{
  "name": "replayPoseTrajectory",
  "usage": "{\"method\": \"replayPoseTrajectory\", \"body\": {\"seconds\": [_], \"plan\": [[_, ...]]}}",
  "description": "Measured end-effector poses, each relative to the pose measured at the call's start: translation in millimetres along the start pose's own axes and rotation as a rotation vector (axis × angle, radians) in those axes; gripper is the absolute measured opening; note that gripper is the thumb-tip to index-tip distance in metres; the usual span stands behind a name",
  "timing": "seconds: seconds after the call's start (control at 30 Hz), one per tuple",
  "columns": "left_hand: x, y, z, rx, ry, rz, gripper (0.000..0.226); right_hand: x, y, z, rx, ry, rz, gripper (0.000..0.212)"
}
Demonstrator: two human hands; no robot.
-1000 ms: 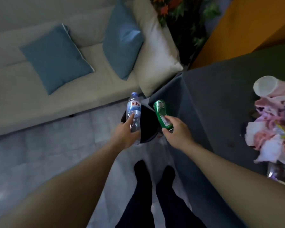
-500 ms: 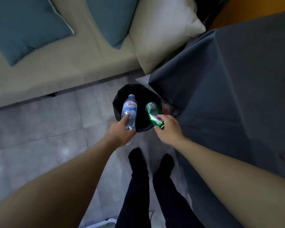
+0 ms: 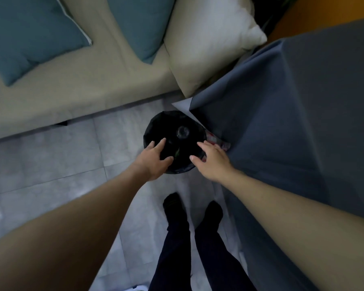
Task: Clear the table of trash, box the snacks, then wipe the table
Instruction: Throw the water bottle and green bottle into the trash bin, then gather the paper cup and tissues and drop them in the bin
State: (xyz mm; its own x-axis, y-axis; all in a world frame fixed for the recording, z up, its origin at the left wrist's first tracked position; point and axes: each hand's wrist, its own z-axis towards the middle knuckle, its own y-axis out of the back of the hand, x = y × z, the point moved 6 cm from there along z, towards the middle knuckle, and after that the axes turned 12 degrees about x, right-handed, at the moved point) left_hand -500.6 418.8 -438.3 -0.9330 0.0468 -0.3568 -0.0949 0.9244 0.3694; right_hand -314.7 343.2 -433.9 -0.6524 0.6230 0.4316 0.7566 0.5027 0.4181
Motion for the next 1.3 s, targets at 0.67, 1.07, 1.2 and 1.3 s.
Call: {"method": "replayPoseTrajectory", "body": {"seconds": [0.67,1.07,1.2,1.3], "plan": [[-97.9,137.1,-166.6,-0.277,-0.080,0.335,0.072,115.3,127.0,-151.9,-0.204,0.123,-0.223,0.068],[-211.0,180.4,-270.9,-0.423,-0.247,0.448,0.070,115.5,211.5,-275.8,-0.428,0.095,-0.230,0.073],[-256.6,167.9,-291.8,-0.414,-0.341,0.501,0.069,87.2,232.7,-315.5,-0.492,0.061,-0.188,0.074],[-292.6,154.7,-301.4,-0.396,-0.394,0.546,0.068,60.6,244.4,-340.2,-0.540,0.023,-0.143,0.074]]}}
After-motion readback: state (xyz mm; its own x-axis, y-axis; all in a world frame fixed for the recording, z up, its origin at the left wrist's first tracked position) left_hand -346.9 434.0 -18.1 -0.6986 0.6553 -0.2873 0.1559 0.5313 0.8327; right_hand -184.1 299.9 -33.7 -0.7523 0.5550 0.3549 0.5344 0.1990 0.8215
